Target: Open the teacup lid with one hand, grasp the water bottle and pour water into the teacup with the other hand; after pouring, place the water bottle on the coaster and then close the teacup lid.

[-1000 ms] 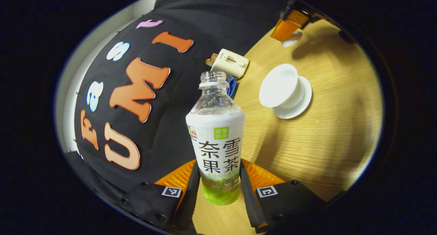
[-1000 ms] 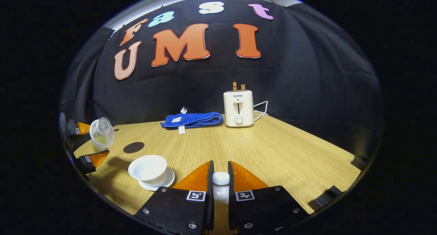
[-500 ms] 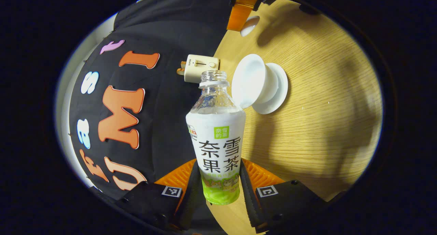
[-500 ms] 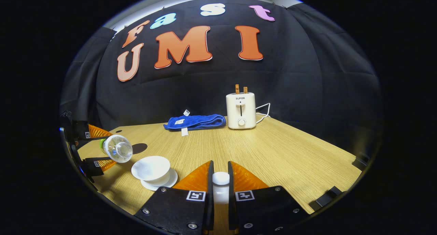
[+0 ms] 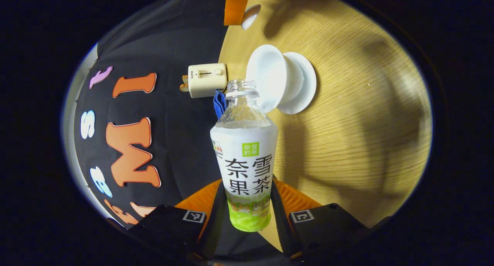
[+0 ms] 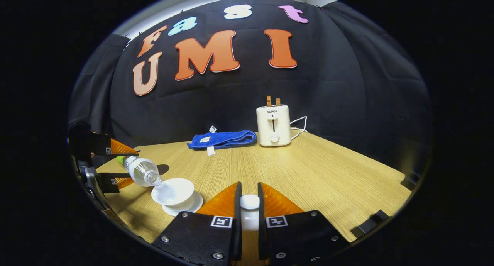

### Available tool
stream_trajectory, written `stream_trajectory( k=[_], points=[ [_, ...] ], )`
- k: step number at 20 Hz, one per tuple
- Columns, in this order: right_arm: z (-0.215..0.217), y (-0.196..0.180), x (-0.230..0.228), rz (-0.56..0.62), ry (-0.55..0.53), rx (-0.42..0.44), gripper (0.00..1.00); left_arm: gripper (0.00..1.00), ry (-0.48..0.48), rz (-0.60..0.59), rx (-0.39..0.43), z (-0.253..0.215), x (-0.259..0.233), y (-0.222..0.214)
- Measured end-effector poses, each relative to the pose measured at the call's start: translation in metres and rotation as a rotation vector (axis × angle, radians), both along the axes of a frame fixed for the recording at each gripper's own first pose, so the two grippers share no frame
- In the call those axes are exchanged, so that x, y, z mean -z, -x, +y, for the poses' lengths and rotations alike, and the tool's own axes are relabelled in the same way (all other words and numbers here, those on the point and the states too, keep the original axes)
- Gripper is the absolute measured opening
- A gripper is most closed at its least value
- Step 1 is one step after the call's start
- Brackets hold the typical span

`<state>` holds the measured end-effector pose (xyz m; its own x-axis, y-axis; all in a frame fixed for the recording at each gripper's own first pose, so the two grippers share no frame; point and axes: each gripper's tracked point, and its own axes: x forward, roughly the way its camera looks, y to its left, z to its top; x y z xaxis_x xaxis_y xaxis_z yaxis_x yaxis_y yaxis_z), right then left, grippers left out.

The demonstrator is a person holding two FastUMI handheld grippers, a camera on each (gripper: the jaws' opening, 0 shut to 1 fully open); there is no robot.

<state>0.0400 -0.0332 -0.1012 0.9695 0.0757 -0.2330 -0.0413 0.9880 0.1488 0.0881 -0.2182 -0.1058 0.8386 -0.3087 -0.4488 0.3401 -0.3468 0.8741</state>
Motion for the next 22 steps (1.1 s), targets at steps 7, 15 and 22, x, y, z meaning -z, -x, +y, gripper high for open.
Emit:
stream_trajectory(
  k=[7,15,22],
  points=[
    [-0.001,-0.001,0.001,0.001,-0.014,-0.002,0.17,0.64,-0.100,-0.026,0.032,-0.007,-0.004,-0.001],
    [-0.001,-0.001,0.001,0.000,-0.030,-0.010,0.17,0.64,-0.183,-0.032,0.052,-0.014,-0.009,-0.003],
    [-0.001,-0.001,0.000,-0.005,-0.042,-0.012,0.17,0.65,-0.252,-0.059,0.070,-0.018,-0.020,-0.003]
  ],
)
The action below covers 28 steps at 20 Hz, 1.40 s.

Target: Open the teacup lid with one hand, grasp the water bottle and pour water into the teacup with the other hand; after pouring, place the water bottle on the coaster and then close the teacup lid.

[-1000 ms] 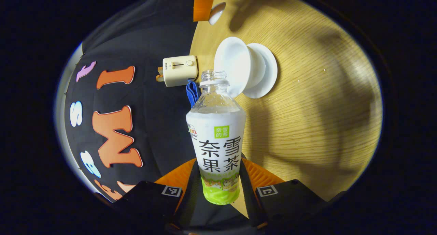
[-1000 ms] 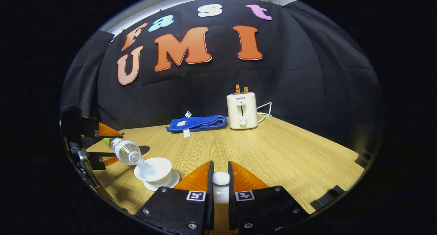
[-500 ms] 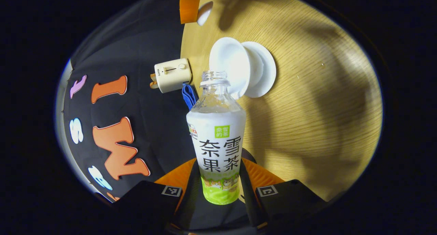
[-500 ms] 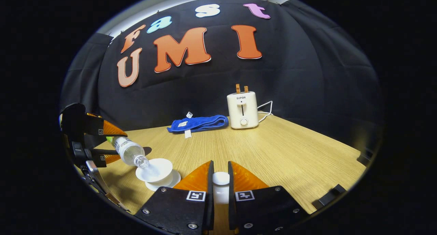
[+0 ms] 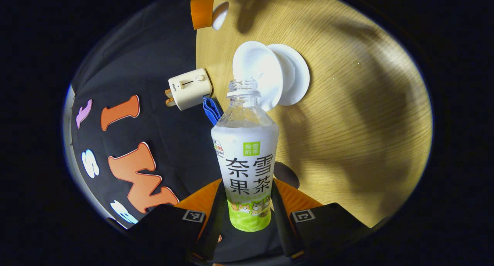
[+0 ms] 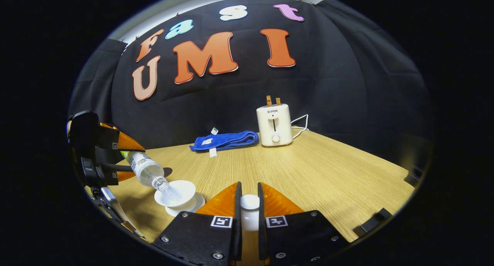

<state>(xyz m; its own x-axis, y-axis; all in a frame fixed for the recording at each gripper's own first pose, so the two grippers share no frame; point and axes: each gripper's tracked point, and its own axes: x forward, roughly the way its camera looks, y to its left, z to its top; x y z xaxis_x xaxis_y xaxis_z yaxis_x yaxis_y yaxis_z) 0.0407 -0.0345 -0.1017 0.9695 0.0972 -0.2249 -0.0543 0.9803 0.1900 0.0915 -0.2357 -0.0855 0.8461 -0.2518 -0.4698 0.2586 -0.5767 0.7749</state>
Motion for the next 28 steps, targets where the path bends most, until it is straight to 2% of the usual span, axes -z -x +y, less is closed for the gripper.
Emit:
stream_trajectory(
  k=[1,3,4,5,17,22,28],
  points=[
    [0.000,0.000,0.000,-0.002,-0.002,0.000,0.17,0.64,-0.007,-0.003,0.002,0.000,-0.002,-0.001],
    [-0.001,0.000,-0.001,-0.005,-0.006,-0.001,0.17,0.70,-0.025,-0.016,0.004,-0.001,-0.006,-0.004],
    [0.000,0.000,-0.001,-0.006,-0.008,-0.001,0.17,0.65,-0.035,-0.022,0.008,-0.003,-0.007,-0.006],
    [0.000,0.000,-0.001,-0.006,-0.010,-0.002,0.17,0.67,-0.044,-0.025,0.012,-0.004,-0.008,-0.004],
    [0.000,0.001,-0.001,-0.012,-0.021,-0.014,0.17,0.67,-0.159,-0.048,0.054,-0.010,-0.009,0.000],
    [0.001,0.000,-0.001,-0.010,-0.021,-0.016,0.17,0.65,-0.180,-0.070,0.088,-0.024,-0.016,0.003],
    [0.001,0.000,-0.001,-0.009,-0.020,-0.017,0.17,0.67,-0.219,-0.106,0.123,-0.031,-0.021,0.004]
  ],
)
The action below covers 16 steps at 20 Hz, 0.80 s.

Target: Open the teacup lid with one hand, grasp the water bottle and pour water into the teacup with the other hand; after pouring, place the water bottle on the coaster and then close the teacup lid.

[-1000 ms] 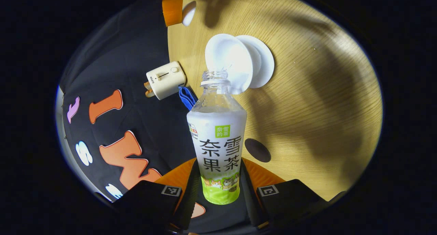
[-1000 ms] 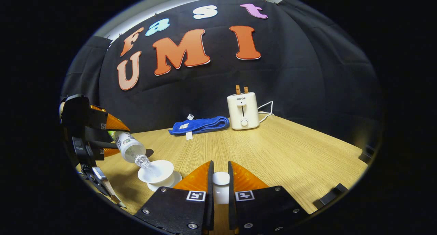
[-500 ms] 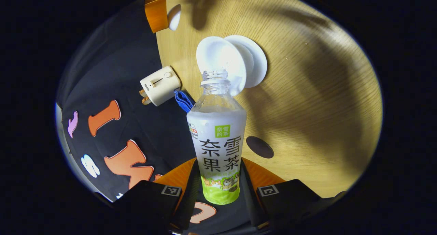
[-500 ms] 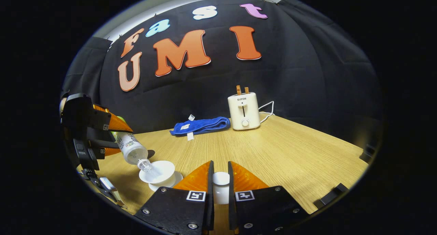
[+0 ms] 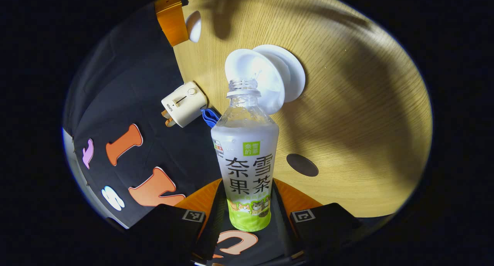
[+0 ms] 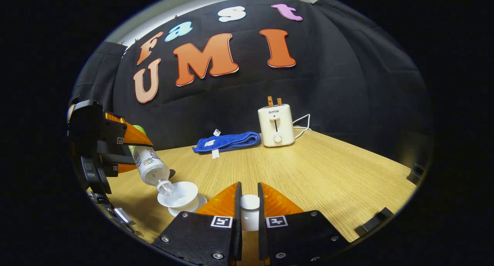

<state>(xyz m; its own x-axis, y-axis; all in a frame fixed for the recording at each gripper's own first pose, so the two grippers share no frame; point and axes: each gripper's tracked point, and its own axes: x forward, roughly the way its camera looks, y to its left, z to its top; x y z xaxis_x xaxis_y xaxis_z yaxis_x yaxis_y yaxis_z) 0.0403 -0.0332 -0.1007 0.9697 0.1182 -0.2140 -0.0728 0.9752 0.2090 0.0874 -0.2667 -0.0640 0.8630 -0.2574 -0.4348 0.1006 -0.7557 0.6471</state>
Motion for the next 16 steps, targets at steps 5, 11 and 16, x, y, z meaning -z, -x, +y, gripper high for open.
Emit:
stream_trajectory(
  k=[5,11,16],
  points=[
    [-0.0005,0.0004,-0.0002,0.000,0.000,-0.002,0.17,0.65,-0.039,-0.028,0.031,-0.0073,-0.0052,-0.0006],
    [0.0010,-0.0002,0.0004,0.003,-0.002,-0.010,0.17,0.65,-0.061,-0.026,0.034,-0.0081,-0.0048,-0.0009],
    [0.0011,0.0004,0.0010,0.005,-0.005,-0.014,0.17,0.67,-0.067,-0.019,0.035,-0.0084,-0.0026,-0.0020]
  ],
)
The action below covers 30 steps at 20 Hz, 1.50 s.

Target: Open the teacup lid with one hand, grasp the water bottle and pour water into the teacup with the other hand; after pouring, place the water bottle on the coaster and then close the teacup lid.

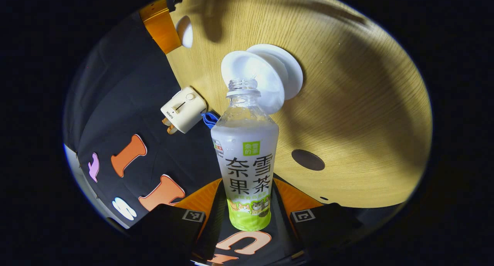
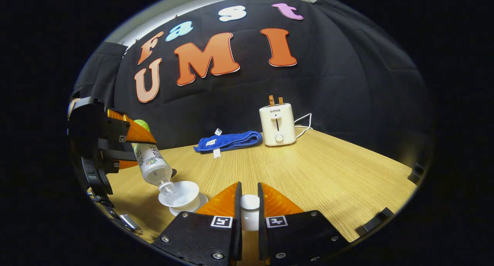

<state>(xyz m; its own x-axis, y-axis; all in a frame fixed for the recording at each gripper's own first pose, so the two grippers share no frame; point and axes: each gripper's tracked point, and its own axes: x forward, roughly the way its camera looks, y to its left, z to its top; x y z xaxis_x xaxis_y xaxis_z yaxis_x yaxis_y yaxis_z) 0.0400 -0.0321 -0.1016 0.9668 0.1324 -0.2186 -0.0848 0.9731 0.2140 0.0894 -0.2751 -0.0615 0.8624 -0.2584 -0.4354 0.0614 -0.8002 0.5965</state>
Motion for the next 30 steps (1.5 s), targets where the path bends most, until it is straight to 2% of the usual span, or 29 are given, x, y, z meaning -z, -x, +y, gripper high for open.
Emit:
stream_trajectory(
  k=[4,5,9,11,13,14,19,20,22,23,24,25,27,28,29,30],
  points=[
    [0.001,0.000,0.000,0.000,0.001,0.000,0.17,0.67,0.036,0.006,-0.011,0.000,0.005,-0.004],
    [0.000,0.000,0.000,0.000,0.001,0.001,0.17,0.65,0.059,0.014,-0.017,0.001,0.007,-0.005],
    [0.000,0.000,0.001,0.002,0.004,0.003,0.17,0.70,0.185,0.088,-0.073,0.011,0.016,-0.002],
    [0.000,-0.001,0.001,0.004,0.008,0.007,0.17,0.67,0.262,0.117,-0.102,0.017,0.018,-0.001],
    [0.000,-0.001,0.000,0.003,0.018,0.010,0.17,0.70,0.381,0.168,-0.159,0.025,0.023,0.002],
    [0.001,0.000,0.001,0.004,0.024,0.011,0.17,0.64,0.441,0.195,-0.184,0.027,0.025,0.004],
    [0.001,-0.002,0.004,0.017,0.045,0.018,0.17,0.63,0.781,0.343,-0.317,0.028,0.033,0.010],
    [0.000,-0.003,0.004,0.022,0.045,0.020,0.17,0.66,0.842,0.376,-0.347,0.028,0.035,0.013],
    [0.000,-0.003,0.006,0.032,0.048,0.024,0.17,0.63,0.971,0.461,-0.423,0.033,0.043,0.013],
    [0.000,-0.003,0.006,0.035,0.051,0.026,0.17,0.71,1.035,0.485,-0.455,0.035,0.045,0.013],
    [0.000,-0.004,0.007,0.038,0.056,0.028,0.17,0.66,1.096,0.500,-0.477,0.037,0.045,0.012],
    [0.000,-0.004,0.007,0.039,0.061,0.029,0.17,0.63,1.160,0.513,-0.503,0.041,0.043,0.014],
    [0.001,-0.005,0.008,0.045,0.072,0.033,0.17,0.67,1.303,0.563,-0.563,0.049,0.036,0.008],
    [0.000,-0.005,0.008,0.049,0.076,0.035,0.17,0.63,1.380,0.598,-0.592,0.051,0.034,0.005],
    [0.000,-0.005,0.009,0.053,0.080,0.036,0.17,0.67,1.452,0.625,-0.616,0.056,0.031,0.001],
    [0.000,-0.006,0.011,0.060,0.083,0.038,0.17,0.66,1.527,0.656,-0.641,0.060,0.025,0.003]
  ],
)
